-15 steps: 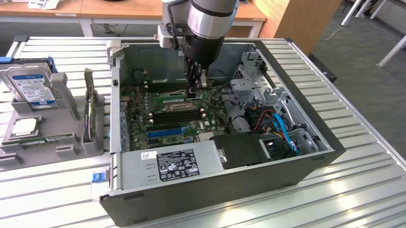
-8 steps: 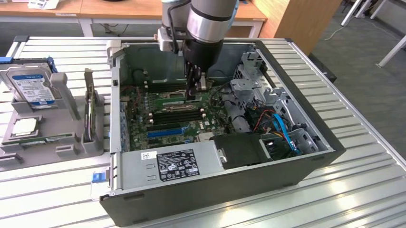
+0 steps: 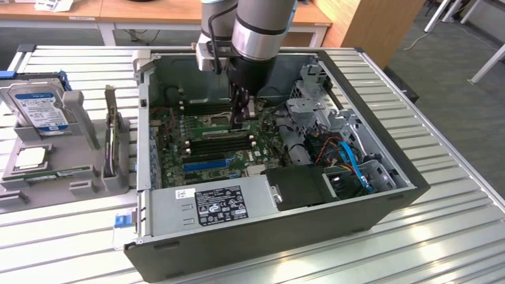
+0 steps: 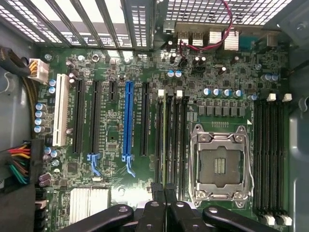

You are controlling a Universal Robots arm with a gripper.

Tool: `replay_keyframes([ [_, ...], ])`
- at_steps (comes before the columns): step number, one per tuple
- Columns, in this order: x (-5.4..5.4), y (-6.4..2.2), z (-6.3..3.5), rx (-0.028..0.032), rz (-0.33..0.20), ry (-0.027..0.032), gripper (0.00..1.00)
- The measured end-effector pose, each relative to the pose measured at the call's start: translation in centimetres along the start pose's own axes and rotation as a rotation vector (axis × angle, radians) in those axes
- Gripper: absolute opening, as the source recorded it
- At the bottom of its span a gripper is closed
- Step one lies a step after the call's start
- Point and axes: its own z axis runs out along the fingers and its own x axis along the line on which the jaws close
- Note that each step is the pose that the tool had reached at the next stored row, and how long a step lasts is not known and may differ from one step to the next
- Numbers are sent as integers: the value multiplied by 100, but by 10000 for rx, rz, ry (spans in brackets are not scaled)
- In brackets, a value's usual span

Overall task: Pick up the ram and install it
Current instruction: 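Insert the ram into the slot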

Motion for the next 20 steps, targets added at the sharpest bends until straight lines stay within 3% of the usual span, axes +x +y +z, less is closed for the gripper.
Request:
replay_keyframes([
  [20, 4, -11, 173, -1, 0, 1, 12],
])
